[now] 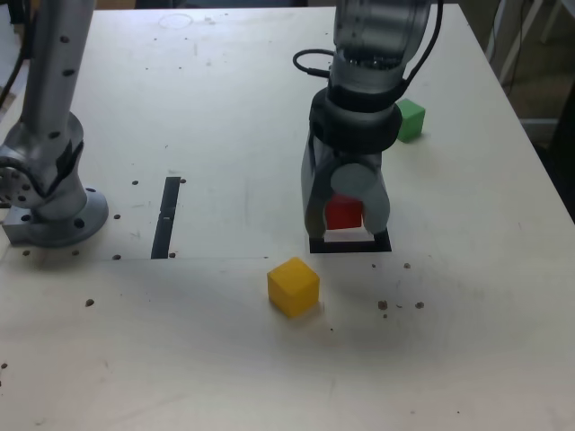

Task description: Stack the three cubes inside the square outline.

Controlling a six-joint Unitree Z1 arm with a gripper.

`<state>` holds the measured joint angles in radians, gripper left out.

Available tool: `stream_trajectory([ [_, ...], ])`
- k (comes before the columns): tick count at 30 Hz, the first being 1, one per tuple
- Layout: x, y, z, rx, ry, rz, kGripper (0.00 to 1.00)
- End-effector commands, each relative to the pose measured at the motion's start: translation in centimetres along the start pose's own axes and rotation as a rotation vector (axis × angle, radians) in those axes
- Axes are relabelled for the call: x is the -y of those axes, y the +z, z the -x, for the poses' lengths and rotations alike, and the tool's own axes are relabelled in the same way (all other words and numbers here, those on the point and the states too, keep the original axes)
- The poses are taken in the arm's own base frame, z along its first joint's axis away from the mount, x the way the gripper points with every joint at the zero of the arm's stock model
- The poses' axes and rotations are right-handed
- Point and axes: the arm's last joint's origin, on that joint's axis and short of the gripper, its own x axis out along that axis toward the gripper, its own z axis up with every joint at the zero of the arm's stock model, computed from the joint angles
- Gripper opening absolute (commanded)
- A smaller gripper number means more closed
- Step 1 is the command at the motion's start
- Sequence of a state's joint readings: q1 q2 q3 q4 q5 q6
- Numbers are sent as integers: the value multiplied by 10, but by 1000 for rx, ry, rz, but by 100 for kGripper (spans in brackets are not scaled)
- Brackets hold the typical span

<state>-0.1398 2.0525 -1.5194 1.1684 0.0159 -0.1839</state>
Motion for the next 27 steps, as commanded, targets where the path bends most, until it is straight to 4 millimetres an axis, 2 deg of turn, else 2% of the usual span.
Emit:
stream_trajectory([
  [1,-1,3,-5,-5,6,1,21],
  [8,-8,10,-20,-27,21,6,21],
  [21,-20,16,-30,-15,8,-6,27],
  [24,-22,17,-29,-10,3,-13,32],
  [27,-25,16,-29,-16,1,-19,43],
])
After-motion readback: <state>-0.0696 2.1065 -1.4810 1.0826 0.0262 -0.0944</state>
